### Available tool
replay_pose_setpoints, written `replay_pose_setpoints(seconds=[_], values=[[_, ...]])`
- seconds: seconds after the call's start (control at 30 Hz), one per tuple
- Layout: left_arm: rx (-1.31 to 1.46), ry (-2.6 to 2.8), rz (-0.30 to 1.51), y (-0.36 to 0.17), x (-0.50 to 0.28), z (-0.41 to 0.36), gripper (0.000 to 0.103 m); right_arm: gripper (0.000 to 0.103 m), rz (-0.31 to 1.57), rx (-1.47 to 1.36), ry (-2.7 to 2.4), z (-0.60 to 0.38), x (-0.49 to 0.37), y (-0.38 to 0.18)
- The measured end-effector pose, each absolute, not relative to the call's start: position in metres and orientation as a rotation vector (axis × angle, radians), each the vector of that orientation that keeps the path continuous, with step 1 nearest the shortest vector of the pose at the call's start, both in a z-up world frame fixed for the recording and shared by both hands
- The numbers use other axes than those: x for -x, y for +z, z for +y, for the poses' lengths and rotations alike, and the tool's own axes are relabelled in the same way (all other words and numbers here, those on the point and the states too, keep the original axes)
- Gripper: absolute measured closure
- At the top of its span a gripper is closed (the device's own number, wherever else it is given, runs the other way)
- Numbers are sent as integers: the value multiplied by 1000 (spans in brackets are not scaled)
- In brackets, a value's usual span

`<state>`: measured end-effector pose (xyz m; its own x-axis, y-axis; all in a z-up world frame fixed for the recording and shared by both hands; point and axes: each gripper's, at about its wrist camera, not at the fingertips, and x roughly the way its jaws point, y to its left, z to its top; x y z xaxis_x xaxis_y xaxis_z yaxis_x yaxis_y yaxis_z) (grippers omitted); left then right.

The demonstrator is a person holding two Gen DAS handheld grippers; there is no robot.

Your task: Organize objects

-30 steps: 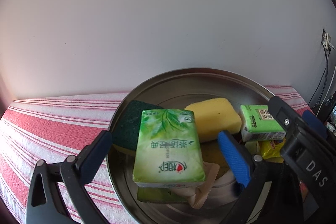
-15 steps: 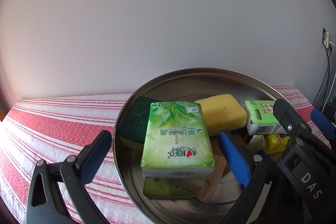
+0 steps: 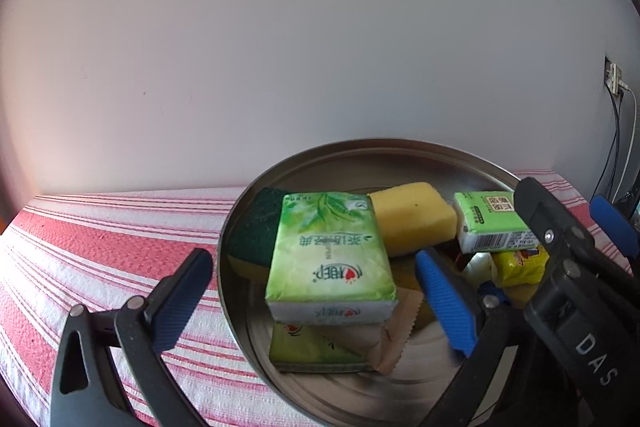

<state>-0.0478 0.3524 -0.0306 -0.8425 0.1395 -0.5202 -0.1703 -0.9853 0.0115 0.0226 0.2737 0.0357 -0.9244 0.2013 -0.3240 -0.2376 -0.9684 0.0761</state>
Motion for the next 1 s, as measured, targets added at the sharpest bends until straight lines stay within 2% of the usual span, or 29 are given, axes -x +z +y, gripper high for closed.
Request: replay_pose_setpoints(seconds=[0.67, 0.73, 1.0], values=[[672, 2907, 47, -31, -102, 379, 1, 6, 130, 377, 2870, 268, -73, 39], [649, 2911, 46, -38, -96, 355, 1, 6, 133, 372, 2876, 267, -78, 39], [579, 2900, 102, -36, -121, 342, 1, 6, 117, 348, 2889, 263, -101, 38]])
